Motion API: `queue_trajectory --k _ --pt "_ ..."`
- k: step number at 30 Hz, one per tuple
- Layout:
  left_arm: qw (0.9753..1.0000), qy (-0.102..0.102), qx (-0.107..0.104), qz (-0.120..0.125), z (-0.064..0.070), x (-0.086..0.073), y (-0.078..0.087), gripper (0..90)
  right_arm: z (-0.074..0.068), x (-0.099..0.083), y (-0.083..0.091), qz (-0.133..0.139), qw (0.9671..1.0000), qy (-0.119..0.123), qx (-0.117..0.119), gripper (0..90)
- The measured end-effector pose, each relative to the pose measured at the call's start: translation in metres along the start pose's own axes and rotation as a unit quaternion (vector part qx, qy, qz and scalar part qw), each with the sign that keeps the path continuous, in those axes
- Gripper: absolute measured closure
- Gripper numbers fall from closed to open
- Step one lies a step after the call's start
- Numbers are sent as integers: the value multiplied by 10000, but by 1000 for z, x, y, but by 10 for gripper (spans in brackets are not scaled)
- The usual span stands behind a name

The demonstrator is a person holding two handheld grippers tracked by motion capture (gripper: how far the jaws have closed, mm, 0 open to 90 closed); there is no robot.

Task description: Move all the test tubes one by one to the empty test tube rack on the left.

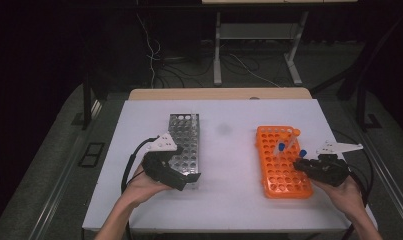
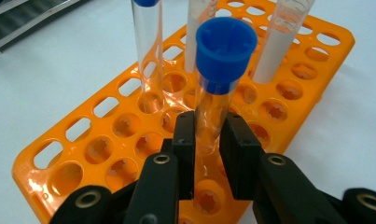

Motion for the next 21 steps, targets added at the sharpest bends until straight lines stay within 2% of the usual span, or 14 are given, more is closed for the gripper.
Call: queue_trajectory --k 11,16,21 --pt "9999 -24 -100 9 10 -5 0 0 -1 2 -4 18 10000 68 27 764" --pt "9999 -52 -125 -39 12 -6 -1 0 1 7 2 193 9998 -22 7 765" --pt "9998 -59 -154 -67 13 -4 -1 0 0 20 12 321 9995 -58 35 765"
Point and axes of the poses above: each handheld gripper's, and its own axes: y roughly backward along the jaws, x roughly out of its top, z roughly to its right, the point moved 8 cm from there along -y, roughly forward along the jaws, and after that the axes turned 11 degrees about z, right-handed, at the moved point
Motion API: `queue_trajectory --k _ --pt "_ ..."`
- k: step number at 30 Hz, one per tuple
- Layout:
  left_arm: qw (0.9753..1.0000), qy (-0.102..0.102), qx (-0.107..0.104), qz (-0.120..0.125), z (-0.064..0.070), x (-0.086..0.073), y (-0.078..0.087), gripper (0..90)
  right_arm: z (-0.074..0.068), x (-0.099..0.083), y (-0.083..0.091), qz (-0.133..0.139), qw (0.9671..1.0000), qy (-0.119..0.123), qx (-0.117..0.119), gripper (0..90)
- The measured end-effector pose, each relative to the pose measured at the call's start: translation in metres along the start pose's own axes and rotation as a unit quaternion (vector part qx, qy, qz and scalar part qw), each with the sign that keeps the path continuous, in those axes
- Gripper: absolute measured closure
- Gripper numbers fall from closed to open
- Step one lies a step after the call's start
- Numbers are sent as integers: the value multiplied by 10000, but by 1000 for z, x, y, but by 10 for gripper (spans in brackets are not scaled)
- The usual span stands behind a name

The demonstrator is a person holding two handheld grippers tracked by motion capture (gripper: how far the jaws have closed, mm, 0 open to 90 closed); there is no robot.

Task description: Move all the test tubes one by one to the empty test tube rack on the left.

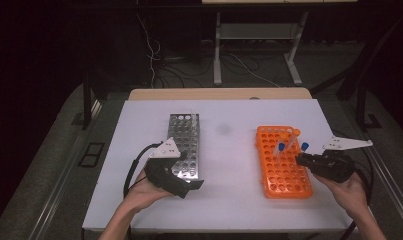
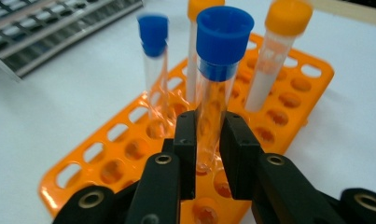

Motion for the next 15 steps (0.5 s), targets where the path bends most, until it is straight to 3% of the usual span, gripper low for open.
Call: queue_trajectory --k 8,15 --pt "10000 3 -52 -42 1 4 0 0 -13 26 13 69 9997 108 228 766" --pt "9998 -50 -137 -133 3 10 -1 0 -33 45 19 -51 9979 246 589 765"
Point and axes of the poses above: each handheld gripper's, and its own axes: y roughly backward along the jaws, x roughly out of its top, z roughly to its right, the point moved 8 cm from there along -y, roughly forward along the jaws, and after that the axes turned 11 degrees about z, right-handed, at the moved point
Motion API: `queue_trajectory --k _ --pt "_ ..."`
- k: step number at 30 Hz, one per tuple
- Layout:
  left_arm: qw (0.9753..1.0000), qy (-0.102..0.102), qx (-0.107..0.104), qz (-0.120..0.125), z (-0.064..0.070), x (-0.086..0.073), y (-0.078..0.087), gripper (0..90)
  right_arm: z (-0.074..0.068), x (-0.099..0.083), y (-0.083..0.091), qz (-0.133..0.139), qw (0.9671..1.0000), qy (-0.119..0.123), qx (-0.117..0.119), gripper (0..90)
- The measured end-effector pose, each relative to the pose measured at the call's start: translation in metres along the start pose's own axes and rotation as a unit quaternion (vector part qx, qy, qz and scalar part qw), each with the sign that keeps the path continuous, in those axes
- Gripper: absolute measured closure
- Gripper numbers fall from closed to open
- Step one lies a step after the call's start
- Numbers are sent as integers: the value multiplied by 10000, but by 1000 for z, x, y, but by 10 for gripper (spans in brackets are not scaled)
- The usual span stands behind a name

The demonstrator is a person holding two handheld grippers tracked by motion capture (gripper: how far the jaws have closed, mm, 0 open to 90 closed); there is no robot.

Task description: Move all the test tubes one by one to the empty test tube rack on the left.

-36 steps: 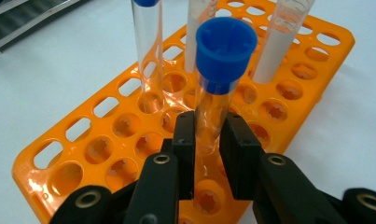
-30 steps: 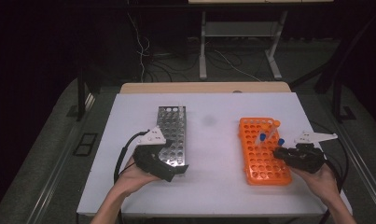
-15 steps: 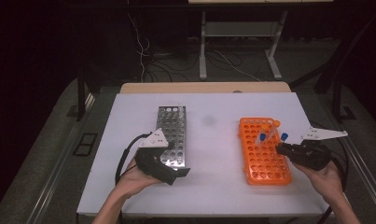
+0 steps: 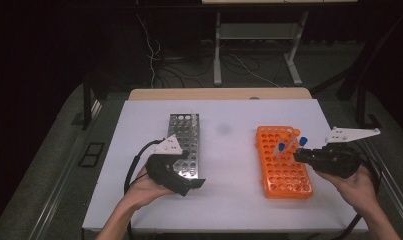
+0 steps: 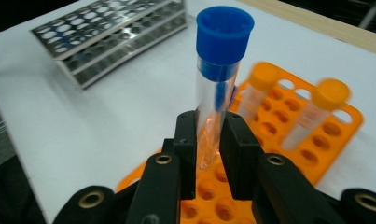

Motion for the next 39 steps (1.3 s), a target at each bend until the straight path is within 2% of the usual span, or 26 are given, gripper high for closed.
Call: queue_trajectory --k 3,10,22,27,39 --pt "10000 -11 -20 -11 1 3 0 0 -10 7 1 -46 9998 39 180 765" --pt "9998 -118 -129 -122 3 12 -1 0 -33 24 -2 -165 9983 295 474 765" --pt "9977 -422 -406 -353 8 39 -3 25 -71 45 -22 -374 9921 636 1013 765" --pt "9963 -534 -507 -445 6 52 -4 46 -81 50 -31 -433 9895 704 1183 765" --pt "9917 -814 -694 -708 2 82 -11 104 -92 54 -48 -551 9855 767 1410 765"
Point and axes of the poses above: each handheld gripper's, and its own axes: y roughly backward along the jaws, x roughly out of its top, z roughly to its right, the point moved 8 cm from there along -y, roughly forward along the jaws, and after that the axes turned 11 degrees about z, right-handed, at the moved point
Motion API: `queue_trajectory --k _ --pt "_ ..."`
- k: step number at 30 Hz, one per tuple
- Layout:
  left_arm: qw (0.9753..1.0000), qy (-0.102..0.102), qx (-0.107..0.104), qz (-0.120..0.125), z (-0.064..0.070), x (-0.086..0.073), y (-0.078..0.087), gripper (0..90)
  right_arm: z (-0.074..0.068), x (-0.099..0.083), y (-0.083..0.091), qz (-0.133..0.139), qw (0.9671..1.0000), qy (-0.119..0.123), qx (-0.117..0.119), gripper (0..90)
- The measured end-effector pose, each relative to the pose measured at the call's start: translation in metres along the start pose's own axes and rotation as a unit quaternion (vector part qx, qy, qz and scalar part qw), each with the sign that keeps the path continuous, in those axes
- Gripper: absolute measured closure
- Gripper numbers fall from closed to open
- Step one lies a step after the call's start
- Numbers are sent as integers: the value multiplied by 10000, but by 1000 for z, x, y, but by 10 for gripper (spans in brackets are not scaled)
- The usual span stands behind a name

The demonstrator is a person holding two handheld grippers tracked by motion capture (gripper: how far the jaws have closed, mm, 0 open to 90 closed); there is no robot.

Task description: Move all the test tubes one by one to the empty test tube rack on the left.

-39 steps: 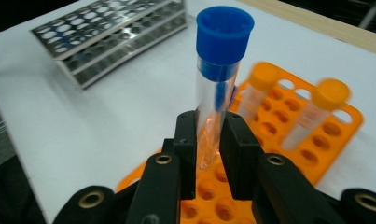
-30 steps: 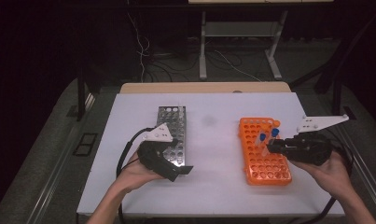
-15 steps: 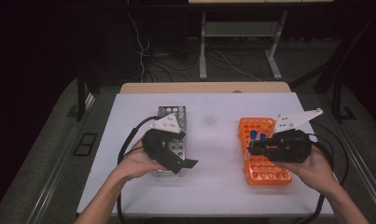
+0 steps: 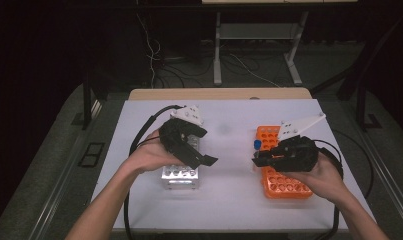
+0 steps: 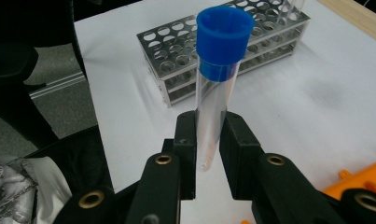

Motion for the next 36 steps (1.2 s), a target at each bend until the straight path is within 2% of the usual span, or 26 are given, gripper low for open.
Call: queue_trajectory --k 8,17,24,31,36 --pt "9996 -127 -245 -78 1 15 -11 158 -5 6 -15 -40 9998 64 171 765" --pt "9977 -325 -520 -272 4 22 -25 244 -10 9 -36 -108 9992 178 341 765" --pt "9959 -459 -659 -410 2 25 -33 389 -9 11 -50 -134 9989 168 409 765" --pt "9943 -567 -679 -596 0 21 -42 538 -5 14 -59 -113 9988 175 453 765" --pt "9945 -574 -627 -617 -5 20 -42 661 -3 13 -64 -123 9987 192 460 765"
Point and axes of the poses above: each handheld gripper's, and its own axes: y roughly backward along the jaws, x roughly out of its top, z roughly to its right, the point moved 8 cm from there along -y, roughly forward along the jaws, and after that the axes turned 11 degrees about z, right-handed, at the moved point
